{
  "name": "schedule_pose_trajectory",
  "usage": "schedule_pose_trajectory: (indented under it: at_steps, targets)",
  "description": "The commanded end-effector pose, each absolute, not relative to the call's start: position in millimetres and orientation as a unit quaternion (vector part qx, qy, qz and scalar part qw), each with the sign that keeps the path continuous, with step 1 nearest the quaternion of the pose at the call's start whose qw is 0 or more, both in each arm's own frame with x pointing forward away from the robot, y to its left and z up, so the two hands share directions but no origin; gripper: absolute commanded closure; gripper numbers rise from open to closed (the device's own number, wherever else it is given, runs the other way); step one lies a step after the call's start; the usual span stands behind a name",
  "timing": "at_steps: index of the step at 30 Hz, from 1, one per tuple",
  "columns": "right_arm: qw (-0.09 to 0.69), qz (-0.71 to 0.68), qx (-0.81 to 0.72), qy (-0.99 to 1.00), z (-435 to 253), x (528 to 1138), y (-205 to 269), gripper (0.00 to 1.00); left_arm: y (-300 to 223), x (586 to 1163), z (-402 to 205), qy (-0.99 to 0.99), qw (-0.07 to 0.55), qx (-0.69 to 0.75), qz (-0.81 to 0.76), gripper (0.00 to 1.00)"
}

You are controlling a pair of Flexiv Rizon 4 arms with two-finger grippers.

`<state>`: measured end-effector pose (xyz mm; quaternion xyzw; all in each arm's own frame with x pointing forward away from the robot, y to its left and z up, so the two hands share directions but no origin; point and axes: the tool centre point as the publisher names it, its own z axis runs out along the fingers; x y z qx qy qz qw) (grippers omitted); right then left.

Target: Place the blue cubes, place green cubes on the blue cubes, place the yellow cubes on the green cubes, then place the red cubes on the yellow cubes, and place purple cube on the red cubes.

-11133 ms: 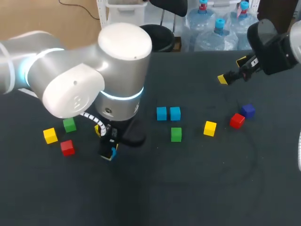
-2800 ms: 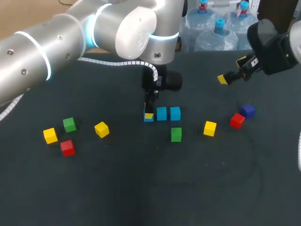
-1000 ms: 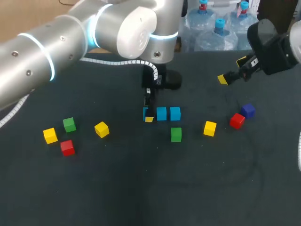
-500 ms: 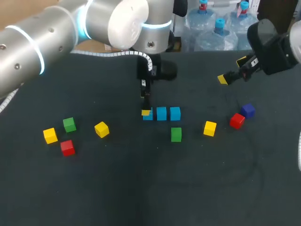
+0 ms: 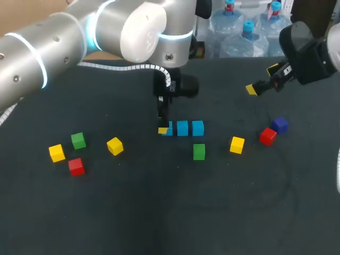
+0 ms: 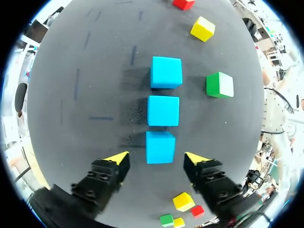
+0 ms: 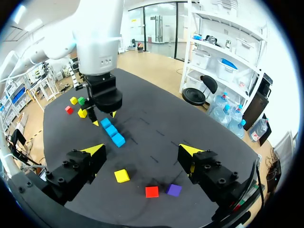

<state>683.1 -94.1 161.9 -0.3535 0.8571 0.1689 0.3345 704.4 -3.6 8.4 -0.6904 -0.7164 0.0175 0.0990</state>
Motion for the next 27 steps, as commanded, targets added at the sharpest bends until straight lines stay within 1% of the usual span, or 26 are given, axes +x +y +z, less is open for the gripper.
schedule_pose_trajectory:
  at_steps: [1, 3, 6, 8, 9, 11, 17, 20, 27]
  targets:
    - [0.335, 0.166, -0.352, 0.858, 162.6, 681.2, -94.0, 0.0, -3.9, 706.5, 4.5, -0.716, 0.102, -0.69, 0.012, 0.74]
    - [0.335, 0.166, -0.352, 0.858, 162.6, 681.2, -94.0, 0.0, -4.2, 705.9, 3.4, -0.715, 0.104, -0.692, 0.012, 0.73]
    - [0.335, 0.166, -0.352, 0.858, 162.6, 681.2, -94.0, 0.0, -4.7, 705.2, 2.5, -0.714, 0.105, -0.692, 0.013, 0.75]
    - [0.335, 0.166, -0.352, 0.858, 162.6, 681.2, -94.0, 0.0, -4.7, 705.2, 2.3, -0.714, 0.104, -0.692, 0.014, 0.79]
    - [0.335, 0.166, -0.352, 0.858, 162.6, 681.2, -94.0, 0.0, -4.7, 705.2, 2.2, -0.714, 0.103, -0.692, 0.014, 0.84]
    - [0.335, 0.166, -0.352, 0.858, 162.6, 681.2, -94.0, 0.0, -4.9, 705.3, 2.3, -0.714, 0.103, -0.692, 0.015, 0.9]
    - [0.335, 0.166, -0.352, 0.858, 162.6, 681.2, -94.0, 0.0, -5.2, 704.1, 3.8, -0.71, 0.102, -0.696, 0.014, 0.95]
    - [0.335, 0.166, -0.352, 0.858, 162.6, 681.2, -94.0, 0.0, -5.2, 702.7, 4.5, -0.709, 0.101, -0.698, 0.014, 1.0]
    - [0.335, 0.166, -0.352, 0.858, 162.6, 681.2, -94.0, 0.0, -5.5, 699.0, 4.3, -0.706, 0.104, -0.7, 0.013, 1.0]
